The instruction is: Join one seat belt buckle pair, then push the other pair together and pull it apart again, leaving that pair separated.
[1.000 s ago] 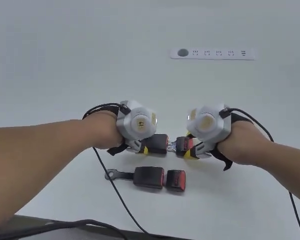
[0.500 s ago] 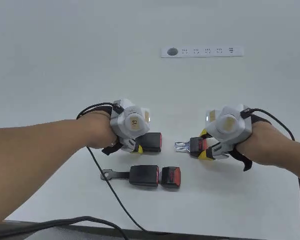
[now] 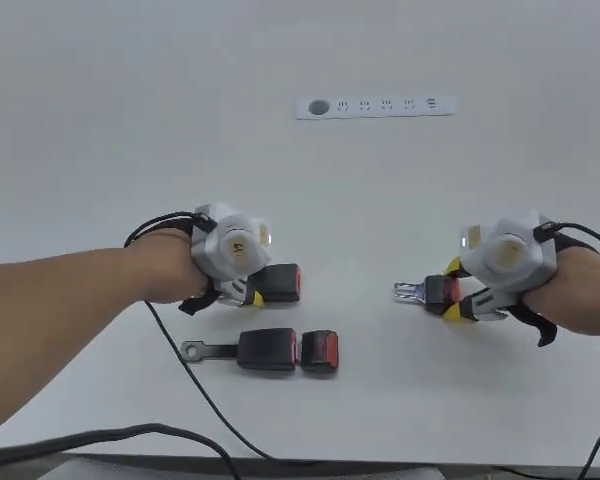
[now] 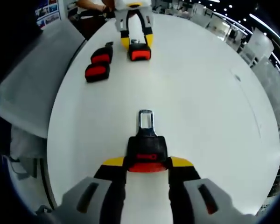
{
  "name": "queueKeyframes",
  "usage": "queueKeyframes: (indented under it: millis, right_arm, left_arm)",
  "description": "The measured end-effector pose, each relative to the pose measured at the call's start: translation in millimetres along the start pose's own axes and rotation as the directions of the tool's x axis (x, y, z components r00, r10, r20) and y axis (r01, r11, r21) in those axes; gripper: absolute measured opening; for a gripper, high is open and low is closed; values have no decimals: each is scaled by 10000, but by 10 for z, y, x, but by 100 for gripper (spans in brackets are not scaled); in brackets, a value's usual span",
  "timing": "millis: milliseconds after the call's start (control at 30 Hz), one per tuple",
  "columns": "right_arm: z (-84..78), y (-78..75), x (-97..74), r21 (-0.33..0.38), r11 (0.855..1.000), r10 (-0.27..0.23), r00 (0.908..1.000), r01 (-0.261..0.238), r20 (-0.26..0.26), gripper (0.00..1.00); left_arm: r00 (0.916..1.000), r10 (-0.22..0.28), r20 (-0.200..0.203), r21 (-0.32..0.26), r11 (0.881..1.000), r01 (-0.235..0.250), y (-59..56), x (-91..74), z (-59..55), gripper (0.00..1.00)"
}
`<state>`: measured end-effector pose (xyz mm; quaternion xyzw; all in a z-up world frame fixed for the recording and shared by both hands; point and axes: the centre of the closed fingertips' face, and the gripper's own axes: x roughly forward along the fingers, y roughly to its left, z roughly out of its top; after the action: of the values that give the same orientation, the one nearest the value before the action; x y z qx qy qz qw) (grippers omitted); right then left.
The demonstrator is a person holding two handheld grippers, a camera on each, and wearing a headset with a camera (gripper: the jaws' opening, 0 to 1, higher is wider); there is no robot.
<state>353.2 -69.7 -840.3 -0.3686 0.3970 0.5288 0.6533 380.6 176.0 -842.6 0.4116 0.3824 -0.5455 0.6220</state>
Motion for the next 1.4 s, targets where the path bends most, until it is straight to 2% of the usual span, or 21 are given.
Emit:
queueKeyframes:
  millis: [100,133,200,267,367,433,533,633,667,700,733,833,867,1000,1133,1167,1233,1300,1400]
  right_arm:
    - [-35,-6,-33,2,9999,-113,9998,113,-147,38]
    - [-29,-69,-46,68,9987,-497,9987,498,-106,44]
    - [-74,-143,-69,884,9918,-898,9955,920,-293,51]
    - [-67,-126,-73,593,9946,-841,9962,852,-207,54]
    - [-100,-140,-83,733,9933,-879,9958,894,-238,55]
    - [-121,-116,-111,628,9925,-1037,9943,1051,-266,56]
    - [-172,-77,-156,756,9893,-1224,9920,1245,-315,57]
    - [-157,16,-207,1127,9856,-1264,9920,1257,-11,57]
    - [-133,60,-225,1218,9851,-1234,9923,1215,83,58]
    - [-105,86,-241,1170,9858,-1237,9921,1207,187,59]
    - [-33,123,-287,971,9870,-1327,9903,1283,404,59]
    - [90,213,-389,1070,9850,-1444,9863,1356,797,62]
    - [141,256,-439,1149,9836,-1506,9835,1389,1006,64]
    - [219,394,-550,1847,9718,-1760,9725,1468,1526,68]
    - [228,569,-635,2719,9527,-1920,9621,1354,1935,72]
    - [209,624,-643,2927,9479,-1878,9627,1257,1948,73]
    - [178,700,-646,2983,9471,-1803,9652,1184,1894,76]
    - [170,754,-677,2898,9490,-1849,9634,1238,1939,78]
    - [187,796,-782,2891,9479,-2031,9532,1340,2238,83]
  left_arm:
    - [9999,127,19,-426,9990,-127,7,-7,-8,33]
    - [9999,168,14,-528,9985,-167,7,-11,-9,33]
    - [9996,265,-3,-587,9979,-265,11,-14,-10,33]
    - [9991,415,-5,-521,9978,-415,17,-24,-17,35]
    - [9979,649,-2,-701,9954,-648,26,-75,-41,47]
    - [9965,819,171,-719,9942,-805,27,-161,-44,50]
    - [9906,1249,550,-1275,9849,-1171,16,-320,-34,51]
    - [9827,1614,914,-1876,9719,-1422,-58,-471,-67,53]
    - [9799,1674,1087,-2278,9637,-1393,-122,-534,-73,53]
    - [9761,1746,1292,-2386,9609,-1403,-162,-587,-55,53]
    - [9695,1928,1514,-2579,9545,-1495,-215,-666,-45,55]
    - [9614,2090,1791,-2679,9506,-1568,-368,-817,-77,59]
    - [9561,2257,1867,-3007,9397,-1631,-414,-864,-104,60]
    - [9437,2718,1885,-3647,9116,-1897,-559,-992,-224,70]
    - [9340,3069,1828,-4009,8907,-2142,-671,-1106,-338,77]
    - [9368,3091,1639,-3933,8914,-2253,-706,-1132,-370,79]
    - [9340,3201,1586,-3780,8936,-2421,-786,-1218,-382,85]
    - [9253,3339,1797,-4088,8809,-2385,-844,-1311,-365,89]
    - [9159,3521,1929,-4300,8693,-2436,-911,-1416,-407,93]
